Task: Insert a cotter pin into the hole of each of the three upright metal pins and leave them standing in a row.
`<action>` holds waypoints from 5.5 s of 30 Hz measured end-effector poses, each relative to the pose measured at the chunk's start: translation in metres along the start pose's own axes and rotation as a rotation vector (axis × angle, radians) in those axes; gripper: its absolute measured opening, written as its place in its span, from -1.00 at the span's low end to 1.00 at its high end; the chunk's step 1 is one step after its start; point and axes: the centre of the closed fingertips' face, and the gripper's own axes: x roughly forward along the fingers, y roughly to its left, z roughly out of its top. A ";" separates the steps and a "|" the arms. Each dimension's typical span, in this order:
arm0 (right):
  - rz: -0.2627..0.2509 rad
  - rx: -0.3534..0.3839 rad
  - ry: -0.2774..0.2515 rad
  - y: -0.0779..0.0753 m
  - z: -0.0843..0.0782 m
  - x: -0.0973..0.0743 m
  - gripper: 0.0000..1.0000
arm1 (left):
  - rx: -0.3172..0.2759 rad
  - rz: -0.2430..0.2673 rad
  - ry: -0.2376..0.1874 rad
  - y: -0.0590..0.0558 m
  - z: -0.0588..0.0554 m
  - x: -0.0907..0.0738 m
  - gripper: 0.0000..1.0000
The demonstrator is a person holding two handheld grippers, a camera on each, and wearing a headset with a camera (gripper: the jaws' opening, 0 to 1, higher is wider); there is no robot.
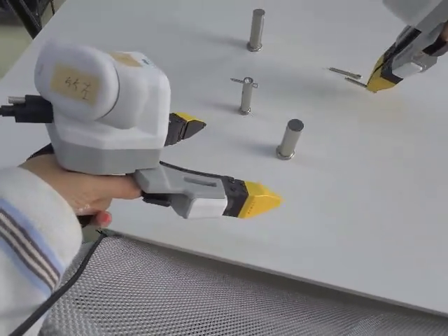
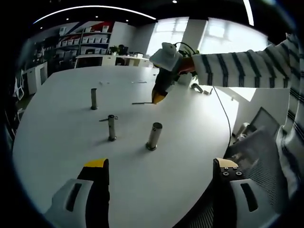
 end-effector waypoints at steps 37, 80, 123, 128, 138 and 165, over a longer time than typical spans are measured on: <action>-0.398 -0.090 -0.400 0.074 0.054 -0.095 -1.00 | 0.008 -0.078 -0.089 -0.001 0.064 0.015 0.33; -0.400 -0.158 -0.474 0.153 0.088 -0.075 -1.00 | -0.082 -0.287 -0.021 -0.043 0.069 0.045 -1.00; -0.194 0.082 -0.545 0.159 0.076 -0.063 -0.74 | 0.082 -0.269 0.046 -0.043 0.042 0.032 -1.00; -0.105 0.132 -0.578 0.165 0.072 -0.061 -0.68 | 0.173 -0.272 0.026 -0.041 0.044 0.029 -1.00; 0.027 0.202 -0.640 0.173 0.073 -0.066 -0.67 | 0.421 -0.312 -0.035 -0.048 0.053 0.023 -1.00; 0.108 0.160 -0.710 0.195 0.096 -0.069 -0.92 | 0.523 -0.418 -0.071 -0.070 0.056 0.017 -1.00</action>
